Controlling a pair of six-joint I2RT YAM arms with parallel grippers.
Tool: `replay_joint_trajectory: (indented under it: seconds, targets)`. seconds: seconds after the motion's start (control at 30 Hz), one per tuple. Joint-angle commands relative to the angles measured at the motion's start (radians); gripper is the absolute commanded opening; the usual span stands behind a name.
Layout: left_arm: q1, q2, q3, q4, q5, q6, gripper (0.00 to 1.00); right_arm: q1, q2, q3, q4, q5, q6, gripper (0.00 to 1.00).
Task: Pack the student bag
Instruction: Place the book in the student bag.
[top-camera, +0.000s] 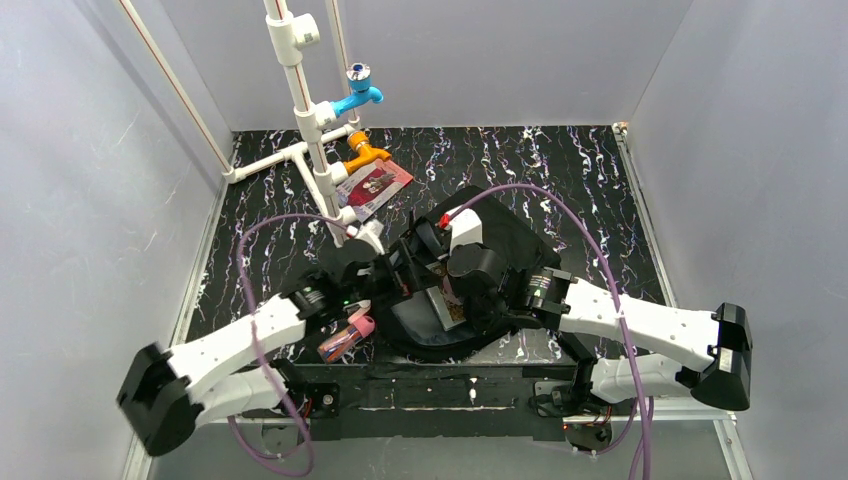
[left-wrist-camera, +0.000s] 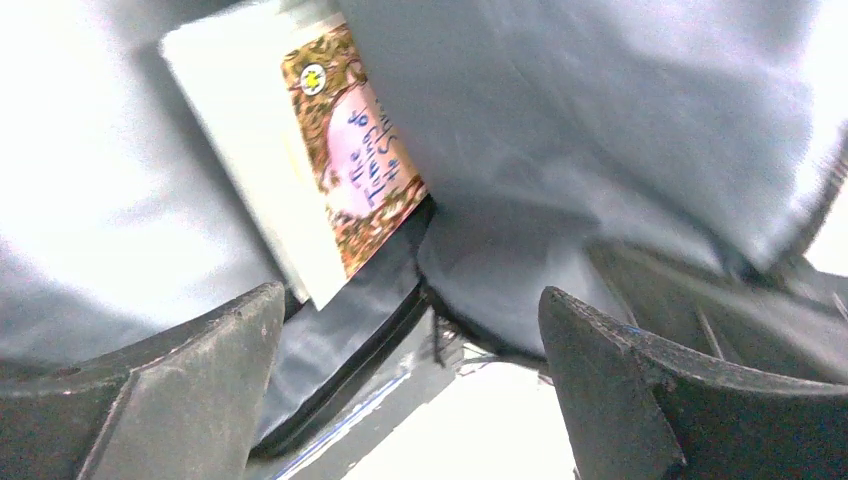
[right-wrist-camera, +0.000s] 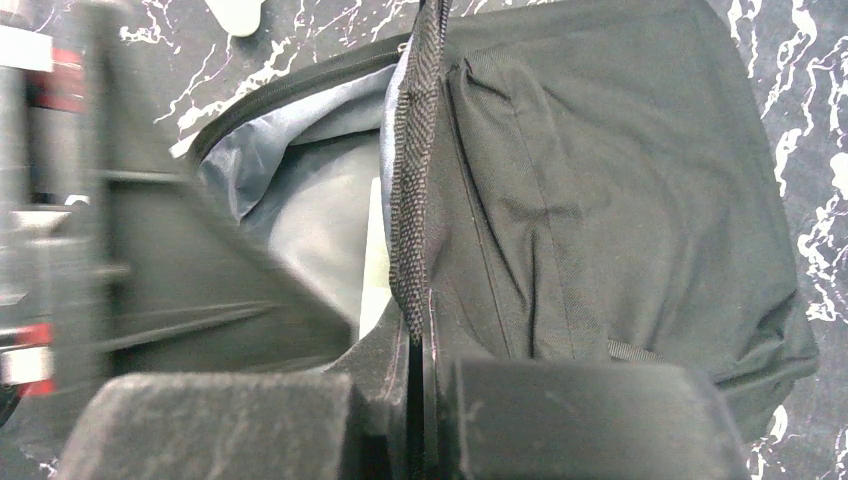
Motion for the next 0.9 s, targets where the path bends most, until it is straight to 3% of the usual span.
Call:
replay_joint_trajectory:
  seconds: [0.0,0.13,0.27,0.47,0.53,0.63,0.77,0.87]
  targets:
    - [0.009,-0.240,0.042,-0.431,-0.171,0.196,0.98,-0.013,-0.016,-0.003,-0.011,-0.022,0.041,0.01]
    - [0.014,-0.459,0.127,-0.752,-0.265,0.297,0.98,-0.020,-0.016,-0.023,-0.024,-0.077,0.058,0.01]
    - [0.017,-0.629,0.230,-0.949,-0.356,0.341,0.98,-0.022,-0.043,-0.151,0.137,-0.241,0.126,0.05]
    - [0.017,-0.727,0.359,-1.071,-0.536,0.424,0.98,-0.040,0.085,-0.291,0.487,-0.634,0.267,0.45]
    - [0.017,-0.713,0.396,-1.107,-0.582,0.441,0.98,-0.074,0.083,-0.272,0.530,-0.718,0.279,0.63]
    - [0.017,-0.689,0.432,-1.135,-0.609,0.455,0.98,-0.156,0.067,-0.191,0.472,-0.778,0.277,0.81]
    - [0.018,-0.695,0.416,-1.150,-0.672,0.411,0.98,-0.216,0.076,-0.038,0.315,-0.749,0.223,0.94]
    - [0.017,-0.699,0.394,-1.139,-0.664,0.399,0.98,-0.282,0.110,0.022,0.280,-0.723,0.222,0.96]
